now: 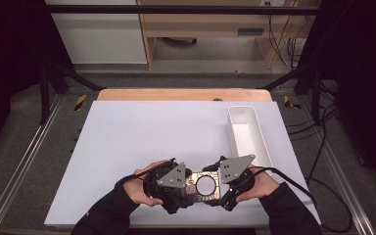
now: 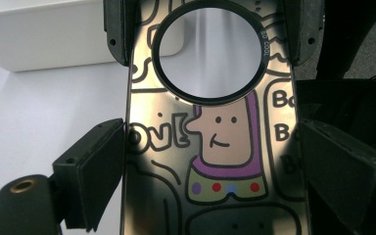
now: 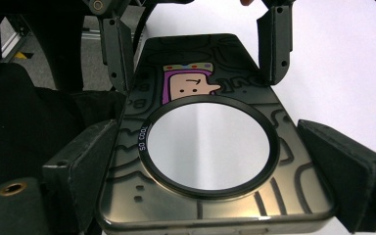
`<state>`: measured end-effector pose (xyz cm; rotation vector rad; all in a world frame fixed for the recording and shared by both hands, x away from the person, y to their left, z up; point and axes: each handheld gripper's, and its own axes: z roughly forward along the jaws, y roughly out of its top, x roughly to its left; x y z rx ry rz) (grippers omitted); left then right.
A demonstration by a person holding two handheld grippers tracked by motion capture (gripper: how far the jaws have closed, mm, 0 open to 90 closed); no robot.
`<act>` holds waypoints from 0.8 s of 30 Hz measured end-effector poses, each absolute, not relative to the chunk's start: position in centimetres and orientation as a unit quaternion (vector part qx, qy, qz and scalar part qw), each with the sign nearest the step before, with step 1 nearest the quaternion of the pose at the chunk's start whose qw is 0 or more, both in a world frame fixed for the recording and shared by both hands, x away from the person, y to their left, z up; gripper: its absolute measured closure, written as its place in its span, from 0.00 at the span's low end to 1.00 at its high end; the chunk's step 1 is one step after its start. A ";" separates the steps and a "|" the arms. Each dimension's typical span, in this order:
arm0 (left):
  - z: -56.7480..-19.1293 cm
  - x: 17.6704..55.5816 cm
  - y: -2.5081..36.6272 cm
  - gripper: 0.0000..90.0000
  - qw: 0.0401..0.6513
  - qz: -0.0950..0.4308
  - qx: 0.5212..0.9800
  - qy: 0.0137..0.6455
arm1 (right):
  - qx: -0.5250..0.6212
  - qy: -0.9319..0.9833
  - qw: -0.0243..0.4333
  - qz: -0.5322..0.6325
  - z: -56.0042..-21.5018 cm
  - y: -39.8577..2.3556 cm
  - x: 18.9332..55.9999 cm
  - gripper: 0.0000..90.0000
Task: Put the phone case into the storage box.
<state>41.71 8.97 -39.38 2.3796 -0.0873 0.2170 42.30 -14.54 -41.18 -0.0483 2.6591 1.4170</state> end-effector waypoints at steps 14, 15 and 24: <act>-39.6 42.1 8.9 0.10 0.377 0.061 0.924 -0.009 | -0.011 0.882 0.058 0.467 -41.2 -14.5 42.3 0.13; -39.5 42.2 9.0 0.08 0.379 0.061 0.924 -0.006 | -0.010 0.883 0.057 0.467 -41.2 -14.5 42.3 0.13; -39.3 42.2 9.9 0.01 0.387 0.076 0.919 0.020 | 0.000 0.887 0.059 0.457 -40.7 -14.9 42.5 0.13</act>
